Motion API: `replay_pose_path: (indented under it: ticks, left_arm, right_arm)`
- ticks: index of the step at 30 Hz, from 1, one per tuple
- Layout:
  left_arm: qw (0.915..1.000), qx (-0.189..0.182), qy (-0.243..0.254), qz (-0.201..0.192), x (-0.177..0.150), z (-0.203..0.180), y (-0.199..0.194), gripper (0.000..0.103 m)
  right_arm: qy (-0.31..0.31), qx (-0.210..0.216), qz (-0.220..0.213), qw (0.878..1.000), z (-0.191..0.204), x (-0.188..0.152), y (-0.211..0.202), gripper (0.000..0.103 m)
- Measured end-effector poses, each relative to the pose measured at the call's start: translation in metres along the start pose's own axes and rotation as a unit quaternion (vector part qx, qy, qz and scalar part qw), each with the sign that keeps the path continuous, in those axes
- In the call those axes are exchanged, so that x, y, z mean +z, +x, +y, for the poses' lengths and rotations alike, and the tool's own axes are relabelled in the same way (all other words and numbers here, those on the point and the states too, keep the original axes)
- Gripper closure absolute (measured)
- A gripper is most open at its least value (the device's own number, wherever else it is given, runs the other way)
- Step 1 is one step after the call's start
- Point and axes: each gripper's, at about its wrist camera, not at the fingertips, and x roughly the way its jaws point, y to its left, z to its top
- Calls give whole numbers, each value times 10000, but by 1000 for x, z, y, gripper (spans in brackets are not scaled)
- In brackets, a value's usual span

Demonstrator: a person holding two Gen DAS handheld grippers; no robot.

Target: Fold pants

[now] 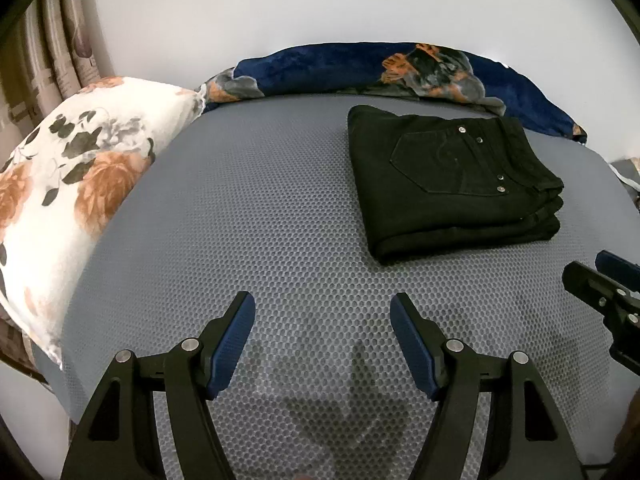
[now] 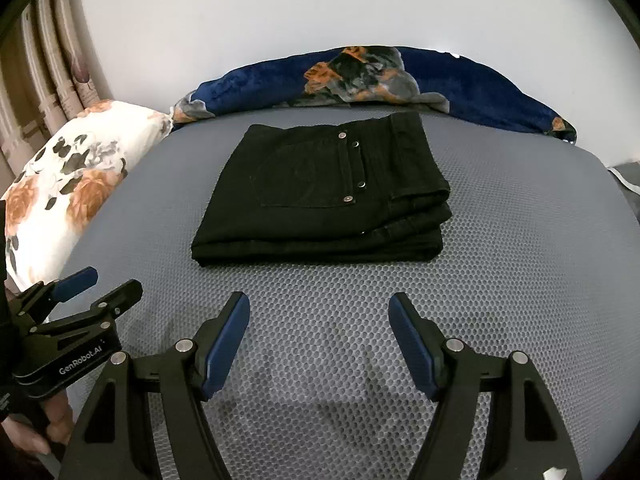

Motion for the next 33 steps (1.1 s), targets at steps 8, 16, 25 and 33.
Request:
replay_pose_path:
  ticks: [8,16,25,33]
  left_arm:
    - [10000,12,9,3,0,0,0,33]
    - [10000,22,32,25,0,0,1,33]
    - [9999,34,81,56,-2,-1,3,33]
    - [9999,3,113,70,-1,-1,4,33]
  right_arm:
    - [44,42,44,10000,-3,-2,3,34]
    - [67,56,77,9999,-4,-3,4,34]
    - [69,80,99,9999,-3,-4,5,33]
    - [83,103,134,9998,-2,-5,5,33]
